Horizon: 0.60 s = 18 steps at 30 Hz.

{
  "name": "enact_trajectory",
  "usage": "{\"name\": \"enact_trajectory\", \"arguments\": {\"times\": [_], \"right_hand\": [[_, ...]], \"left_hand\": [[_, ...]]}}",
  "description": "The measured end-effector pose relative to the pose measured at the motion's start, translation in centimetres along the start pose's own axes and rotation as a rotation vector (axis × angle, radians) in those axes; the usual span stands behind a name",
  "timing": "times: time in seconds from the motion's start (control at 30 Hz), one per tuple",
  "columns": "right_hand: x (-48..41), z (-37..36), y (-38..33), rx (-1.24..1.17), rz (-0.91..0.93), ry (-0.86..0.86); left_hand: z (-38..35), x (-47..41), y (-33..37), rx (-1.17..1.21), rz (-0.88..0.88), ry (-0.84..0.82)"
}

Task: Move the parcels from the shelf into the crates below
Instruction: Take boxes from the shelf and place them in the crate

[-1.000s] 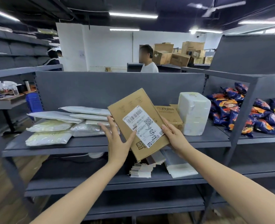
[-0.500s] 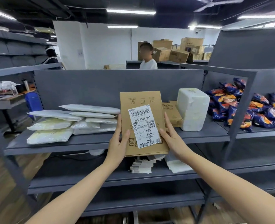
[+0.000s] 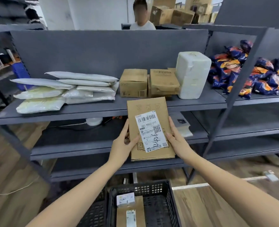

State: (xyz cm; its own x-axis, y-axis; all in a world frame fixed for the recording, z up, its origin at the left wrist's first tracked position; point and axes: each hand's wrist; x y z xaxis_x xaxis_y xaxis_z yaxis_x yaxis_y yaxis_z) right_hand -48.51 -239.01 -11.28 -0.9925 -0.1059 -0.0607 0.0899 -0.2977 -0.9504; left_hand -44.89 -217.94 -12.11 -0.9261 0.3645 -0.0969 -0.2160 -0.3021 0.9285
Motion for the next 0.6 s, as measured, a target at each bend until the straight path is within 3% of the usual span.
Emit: {"name": "enact_trajectory", "arguments": {"times": [0.6], "right_hand": [[4.8,-5.3,16.6,0.040,-0.372,-0.114]], "left_hand": [[-8.1,2.3,-17.1,-0.205,0.341,-0.360]]}}
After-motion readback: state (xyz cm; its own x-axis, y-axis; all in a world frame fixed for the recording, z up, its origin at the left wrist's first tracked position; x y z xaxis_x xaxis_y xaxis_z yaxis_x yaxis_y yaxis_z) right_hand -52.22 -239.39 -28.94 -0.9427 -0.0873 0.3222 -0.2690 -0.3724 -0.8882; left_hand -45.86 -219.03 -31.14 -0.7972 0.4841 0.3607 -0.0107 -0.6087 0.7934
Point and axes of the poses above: each hand's wrist, its own x-axis away from the middle knuckle, its own z-axis out of the back of the hand, y = z × x, and after that the axes turned 8 degrees about -y, right-handed
